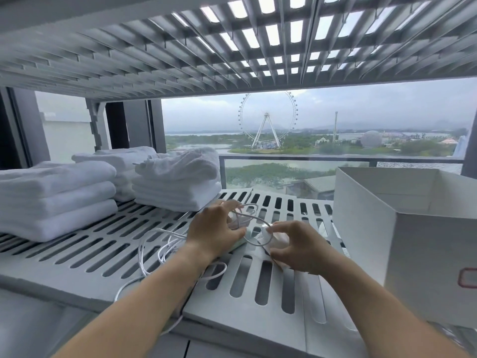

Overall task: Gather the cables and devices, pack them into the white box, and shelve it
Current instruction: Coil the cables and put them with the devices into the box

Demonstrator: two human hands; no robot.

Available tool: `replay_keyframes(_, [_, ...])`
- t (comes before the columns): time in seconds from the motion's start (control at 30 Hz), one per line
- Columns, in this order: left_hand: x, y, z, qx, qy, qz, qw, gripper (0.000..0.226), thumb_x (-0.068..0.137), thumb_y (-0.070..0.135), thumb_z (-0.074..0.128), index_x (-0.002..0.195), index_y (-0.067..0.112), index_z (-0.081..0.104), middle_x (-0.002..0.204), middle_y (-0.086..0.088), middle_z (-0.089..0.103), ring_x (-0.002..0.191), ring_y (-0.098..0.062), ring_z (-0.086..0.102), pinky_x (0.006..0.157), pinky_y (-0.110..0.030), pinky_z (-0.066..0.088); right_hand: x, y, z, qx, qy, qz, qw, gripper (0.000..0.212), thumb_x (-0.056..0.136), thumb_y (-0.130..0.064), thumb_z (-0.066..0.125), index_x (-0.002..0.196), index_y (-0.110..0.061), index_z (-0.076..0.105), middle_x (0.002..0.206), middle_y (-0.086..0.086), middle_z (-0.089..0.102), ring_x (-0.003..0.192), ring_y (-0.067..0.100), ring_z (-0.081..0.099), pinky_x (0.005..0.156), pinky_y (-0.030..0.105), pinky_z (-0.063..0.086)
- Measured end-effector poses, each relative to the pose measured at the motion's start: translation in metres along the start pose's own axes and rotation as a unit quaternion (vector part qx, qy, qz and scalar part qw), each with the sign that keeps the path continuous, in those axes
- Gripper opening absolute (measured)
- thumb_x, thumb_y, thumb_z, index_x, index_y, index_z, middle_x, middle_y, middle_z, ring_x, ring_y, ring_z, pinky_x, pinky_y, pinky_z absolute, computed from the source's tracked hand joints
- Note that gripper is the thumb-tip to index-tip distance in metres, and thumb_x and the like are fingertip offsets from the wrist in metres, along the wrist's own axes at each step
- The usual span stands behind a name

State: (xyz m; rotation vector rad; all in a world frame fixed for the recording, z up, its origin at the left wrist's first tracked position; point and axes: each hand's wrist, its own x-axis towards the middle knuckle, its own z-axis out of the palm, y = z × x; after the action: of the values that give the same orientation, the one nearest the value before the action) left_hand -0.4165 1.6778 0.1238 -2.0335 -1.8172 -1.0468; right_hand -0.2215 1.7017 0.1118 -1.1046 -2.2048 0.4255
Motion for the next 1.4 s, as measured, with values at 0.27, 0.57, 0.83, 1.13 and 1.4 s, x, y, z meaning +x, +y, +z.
replay_keyframes(0.27, [0.013, -0.001, -0.020, -0.008, 0.030, 0.012, 0.999, 0.047, 0.068, 0.033, 0.077, 0.112, 0.032, 0.060, 0.105, 0.005, 0.063, 0.074, -0.006, 0.049, 0.069, -0.021, 0.032, 0.002, -0.007, -0.005, 0.019, 0.138, 0.020, 0.990, 0.028, 0.076, -0.016, 0.067, 0.104, -0.014, 0.069, 0.107, 0.002, 0.070, 0.087, -0.003, 0.056, 0.071, -0.005, 0.032])
replay_keyframes(0.57, [0.009, 0.005, -0.012, 0.016, -0.128, -0.042, 0.991, 0.046, 0.073, 0.037, 0.067, 0.115, 0.032, 0.052, 0.115, -0.003, 0.049, 0.089, -0.016, 0.053, 0.078, -0.025, 0.042, -0.005, -0.004, -0.003, -0.018, 0.098, 0.019, 0.995, 0.029, 0.072, -0.017, 0.066, 0.101, -0.016, 0.070, 0.104, 0.002, 0.071, 0.088, 0.005, 0.061, 0.076, 0.011, 0.039])
replay_keyframes(0.83, [0.006, 0.004, 0.007, 0.068, -0.105, -0.047, 0.991, 0.051, 0.074, 0.053, 0.064, 0.118, 0.035, 0.046, 0.124, -0.002, 0.044, 0.098, -0.024, 0.056, 0.079, -0.033, 0.046, -0.007, 0.007, -0.004, -0.032, 0.027, 0.004, 0.999, 0.036, 0.066, -0.015, 0.070, 0.101, -0.020, 0.067, 0.102, -0.006, 0.059, 0.095, 0.008, 0.051, 0.081, 0.017, 0.036])
replay_keyframes(1.13, [0.024, -0.012, 0.009, 0.052, -0.122, -0.066, 0.989, 0.058, 0.076, 0.051, 0.063, 0.126, 0.029, 0.042, 0.124, -0.006, 0.044, 0.101, -0.024, 0.054, 0.083, -0.037, 0.049, -0.007, 0.008, -0.002, -0.045, 0.029, 0.014, 0.998, 0.047, 0.071, -0.022, 0.071, 0.116, -0.021, 0.061, 0.126, -0.002, 0.058, 0.114, 0.012, 0.051, 0.089, 0.015, 0.034])
replay_keyframes(1.4, [0.020, -0.003, 0.012, 0.137, -0.131, -0.112, 0.975, 0.086, 0.076, 0.069, 0.050, 0.143, 0.038, 0.006, 0.152, -0.008, 0.013, 0.129, -0.037, 0.036, 0.092, -0.047, 0.046, -0.004, 0.005, -0.006, -0.016, 0.144, 0.040, 0.989, 0.029, 0.074, -0.016, 0.067, 0.103, -0.013, 0.070, 0.110, 0.002, 0.069, 0.102, 0.008, 0.061, 0.087, 0.010, 0.038])
